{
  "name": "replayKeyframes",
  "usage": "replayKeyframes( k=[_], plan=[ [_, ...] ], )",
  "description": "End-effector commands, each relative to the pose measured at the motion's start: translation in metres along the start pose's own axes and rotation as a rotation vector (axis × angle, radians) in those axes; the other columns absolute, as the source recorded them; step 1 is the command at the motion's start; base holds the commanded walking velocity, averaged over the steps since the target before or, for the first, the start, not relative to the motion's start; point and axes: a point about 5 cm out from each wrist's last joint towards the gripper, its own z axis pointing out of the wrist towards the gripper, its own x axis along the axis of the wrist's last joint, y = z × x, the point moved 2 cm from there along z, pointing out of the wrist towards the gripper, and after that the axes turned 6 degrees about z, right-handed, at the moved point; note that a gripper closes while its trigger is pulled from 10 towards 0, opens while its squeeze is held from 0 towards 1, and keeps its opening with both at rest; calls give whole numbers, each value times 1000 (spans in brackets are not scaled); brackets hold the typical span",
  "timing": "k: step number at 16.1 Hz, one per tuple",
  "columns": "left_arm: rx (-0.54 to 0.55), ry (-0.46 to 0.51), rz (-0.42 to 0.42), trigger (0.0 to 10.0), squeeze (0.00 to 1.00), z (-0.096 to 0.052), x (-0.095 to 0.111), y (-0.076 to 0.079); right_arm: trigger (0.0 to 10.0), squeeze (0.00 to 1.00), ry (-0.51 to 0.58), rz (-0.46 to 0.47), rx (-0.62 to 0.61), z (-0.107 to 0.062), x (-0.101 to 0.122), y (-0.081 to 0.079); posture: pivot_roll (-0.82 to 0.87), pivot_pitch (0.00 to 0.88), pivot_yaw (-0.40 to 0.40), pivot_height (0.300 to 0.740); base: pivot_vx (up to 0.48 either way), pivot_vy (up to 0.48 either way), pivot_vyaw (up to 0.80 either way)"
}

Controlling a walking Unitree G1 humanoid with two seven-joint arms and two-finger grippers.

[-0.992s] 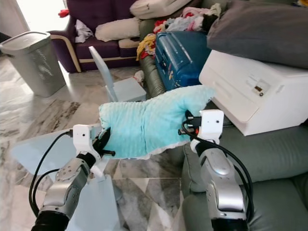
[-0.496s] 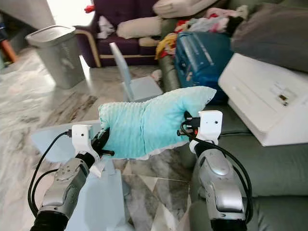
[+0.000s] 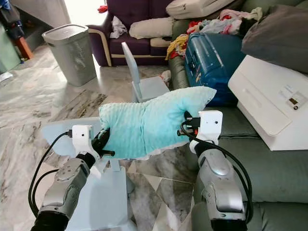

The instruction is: Move the pillow to the sofa

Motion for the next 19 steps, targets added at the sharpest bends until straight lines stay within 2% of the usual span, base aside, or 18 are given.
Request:
replayKeyframes(
  k=[1,19],
  plan=[
    [-8,17,6,10000,0,1,6,0,10000,0,23,2,11,0,6,-2,-175,0,45,740,0,0,0],
    [-4,16,10,10000,0,1,5,-1,10000,0,19,0,20,1,6,-3,-177,0,44,740,0,0,0]
  ],
)
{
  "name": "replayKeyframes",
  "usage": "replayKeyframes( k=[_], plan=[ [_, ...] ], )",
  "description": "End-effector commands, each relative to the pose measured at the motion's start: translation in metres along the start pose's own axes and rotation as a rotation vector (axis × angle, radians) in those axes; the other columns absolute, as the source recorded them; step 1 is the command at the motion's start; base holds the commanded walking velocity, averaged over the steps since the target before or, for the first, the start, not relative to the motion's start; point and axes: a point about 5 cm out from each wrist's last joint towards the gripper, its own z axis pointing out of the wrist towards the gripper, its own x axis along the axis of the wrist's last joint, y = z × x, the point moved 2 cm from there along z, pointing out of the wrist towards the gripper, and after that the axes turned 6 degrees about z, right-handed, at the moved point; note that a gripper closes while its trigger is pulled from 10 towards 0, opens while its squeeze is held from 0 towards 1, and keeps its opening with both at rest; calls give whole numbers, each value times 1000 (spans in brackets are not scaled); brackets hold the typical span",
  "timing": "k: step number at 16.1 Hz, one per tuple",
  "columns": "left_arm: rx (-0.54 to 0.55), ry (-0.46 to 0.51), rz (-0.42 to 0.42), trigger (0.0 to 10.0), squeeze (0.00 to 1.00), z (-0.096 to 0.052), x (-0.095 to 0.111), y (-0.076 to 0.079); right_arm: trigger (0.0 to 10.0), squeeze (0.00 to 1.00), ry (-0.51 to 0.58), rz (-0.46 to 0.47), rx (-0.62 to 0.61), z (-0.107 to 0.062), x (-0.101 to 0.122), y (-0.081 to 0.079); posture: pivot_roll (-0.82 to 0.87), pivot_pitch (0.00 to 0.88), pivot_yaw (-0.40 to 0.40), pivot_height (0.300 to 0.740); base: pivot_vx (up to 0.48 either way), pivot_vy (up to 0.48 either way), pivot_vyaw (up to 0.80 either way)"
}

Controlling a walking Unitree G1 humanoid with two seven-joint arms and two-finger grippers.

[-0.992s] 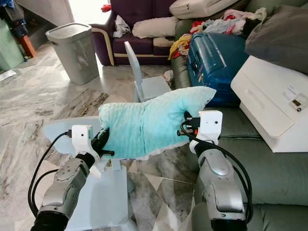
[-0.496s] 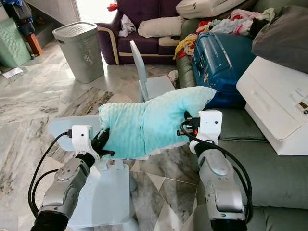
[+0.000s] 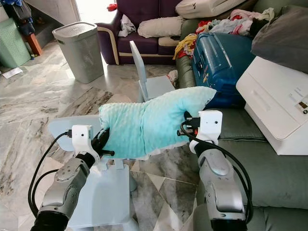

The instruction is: Move the pillow to the sofa

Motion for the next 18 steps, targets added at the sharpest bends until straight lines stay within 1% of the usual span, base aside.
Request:
replayKeyframes(
  k=[1,12,18],
  plan=[
    [-7,17,9,10000,0,1,5,0,10000,0,19,1,18,1,6,-3,-177,0,44,740,0,0,0],
    [-2,10,-6,10000,0,1,4,0,10000,0,13,2,17,0,5,-3,-178,0,44,740,0,0,0],
    [3,0,-8,10000,0,1,3,0,10000,0,14,2,16,0,5,-3,-180,0,42,740,0,476,0]
  ],
)
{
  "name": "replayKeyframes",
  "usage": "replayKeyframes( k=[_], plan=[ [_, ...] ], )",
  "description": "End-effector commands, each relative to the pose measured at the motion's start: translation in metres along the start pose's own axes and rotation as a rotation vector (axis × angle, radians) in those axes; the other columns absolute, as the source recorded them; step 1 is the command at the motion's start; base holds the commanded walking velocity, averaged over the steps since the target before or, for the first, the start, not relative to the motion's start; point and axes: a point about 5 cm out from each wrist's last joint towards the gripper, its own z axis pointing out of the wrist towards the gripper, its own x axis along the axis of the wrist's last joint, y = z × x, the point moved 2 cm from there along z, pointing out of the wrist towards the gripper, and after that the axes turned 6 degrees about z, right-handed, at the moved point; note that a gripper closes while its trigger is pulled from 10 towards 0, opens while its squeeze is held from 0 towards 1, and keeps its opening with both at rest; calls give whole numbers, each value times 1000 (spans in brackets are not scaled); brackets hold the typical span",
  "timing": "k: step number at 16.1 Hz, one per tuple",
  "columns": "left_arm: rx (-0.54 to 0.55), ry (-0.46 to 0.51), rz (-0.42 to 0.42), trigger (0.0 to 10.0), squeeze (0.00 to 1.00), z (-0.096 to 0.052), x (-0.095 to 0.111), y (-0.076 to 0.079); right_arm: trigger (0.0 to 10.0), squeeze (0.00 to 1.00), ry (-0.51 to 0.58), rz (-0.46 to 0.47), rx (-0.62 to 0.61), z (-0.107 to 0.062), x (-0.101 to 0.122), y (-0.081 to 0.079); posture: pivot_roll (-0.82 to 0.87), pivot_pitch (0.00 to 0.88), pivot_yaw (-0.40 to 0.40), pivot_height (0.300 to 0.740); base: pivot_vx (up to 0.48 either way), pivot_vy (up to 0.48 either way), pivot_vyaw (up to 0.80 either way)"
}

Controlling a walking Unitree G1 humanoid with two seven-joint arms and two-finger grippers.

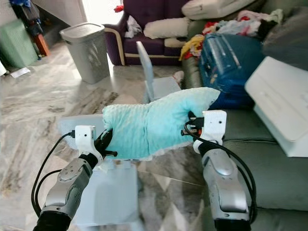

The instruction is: Move the pillow to the sofa

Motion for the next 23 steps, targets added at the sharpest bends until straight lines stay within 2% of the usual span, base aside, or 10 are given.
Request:
replayKeyframes(
  k=[1,15,19,22,23],
  plan=[
    [10,11,16,10000,0,0,5,-5,10000,0,20,11,28,1,5,-7,-180,0,42,740,0,476,0],
    [5,6,20,10000,0,2,3,-3,10000,0,25,5,18,1,8,-5,-188,0,44,740,0,475,0],
    [6,10,15,10000,0,2,3,-2,10000,0,21,6,17,2,8,-4,-189,0,42,740,0,0,0],
    [18,14,-90,10000,0,7,8,-6,10000,0,21,2,15,3,9,-3,-192,0,42,740,0,0,-533],
    [15,28,-90,10000,0,9,12,-8,10000,0,21,0,14,3,9,-2,-195,0,43,740,0,0,-800]
  ],
)
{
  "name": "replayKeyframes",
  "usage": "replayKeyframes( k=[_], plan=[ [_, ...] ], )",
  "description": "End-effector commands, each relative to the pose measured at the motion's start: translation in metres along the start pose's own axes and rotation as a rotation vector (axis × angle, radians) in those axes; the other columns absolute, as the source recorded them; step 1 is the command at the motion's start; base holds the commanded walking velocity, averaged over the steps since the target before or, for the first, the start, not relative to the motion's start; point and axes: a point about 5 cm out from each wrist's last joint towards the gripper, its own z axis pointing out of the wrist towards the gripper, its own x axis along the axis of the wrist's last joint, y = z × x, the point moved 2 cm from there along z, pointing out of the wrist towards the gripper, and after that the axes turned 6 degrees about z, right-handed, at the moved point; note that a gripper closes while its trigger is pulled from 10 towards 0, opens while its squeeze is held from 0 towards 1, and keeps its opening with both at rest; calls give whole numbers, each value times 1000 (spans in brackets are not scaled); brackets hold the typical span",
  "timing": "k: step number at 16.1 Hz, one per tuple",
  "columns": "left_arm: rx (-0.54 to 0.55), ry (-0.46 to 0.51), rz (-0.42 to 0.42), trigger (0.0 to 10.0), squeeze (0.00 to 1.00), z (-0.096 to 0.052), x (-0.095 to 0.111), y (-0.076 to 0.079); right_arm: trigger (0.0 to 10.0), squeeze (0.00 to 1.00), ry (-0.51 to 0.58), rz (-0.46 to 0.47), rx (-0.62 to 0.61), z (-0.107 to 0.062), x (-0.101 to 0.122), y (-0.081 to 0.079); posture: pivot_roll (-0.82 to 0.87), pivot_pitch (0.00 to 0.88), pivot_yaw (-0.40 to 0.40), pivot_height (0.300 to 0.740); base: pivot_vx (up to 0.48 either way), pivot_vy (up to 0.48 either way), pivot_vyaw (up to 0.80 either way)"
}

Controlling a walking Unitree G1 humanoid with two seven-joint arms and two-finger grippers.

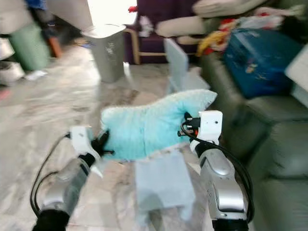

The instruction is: Move the pillow to the sofa

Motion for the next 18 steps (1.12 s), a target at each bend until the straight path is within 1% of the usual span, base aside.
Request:
replayKeyframes(
  k=[1,5,8,11,16,18],
  plan=[
    [-28,30,8,10000,0,6,10,5,10000,0,29,-3,-1,1,8,2,-196,0,43,740,0,0,-800],
    [-28,43,9,10000,0,8,15,6,10000,0,32,-6,-2,1,10,3,-200,0,43,740,0,0,-800],
    [-41,49,-15,10000,0,9,16,9,10000,0,34,-9,1,1,11,3,-202,0,40,740,0,0,-800],
    [-32,32,-36,10000,0,8,12,9,10000,0,31,-10,1,0,10,3,-204,0,38,740,0,0,-800],
    [-54,5,-56,10000,0,5,2,18,10000,0,30,-11,-1,0,11,4,-209,0,34,740,0,0,-800],
    [-52,1,-60,10000,0,6,2,17,10000,0,29,-12,0,0,11,4,-211,0,34,740,0,0,-800]
  ],
)
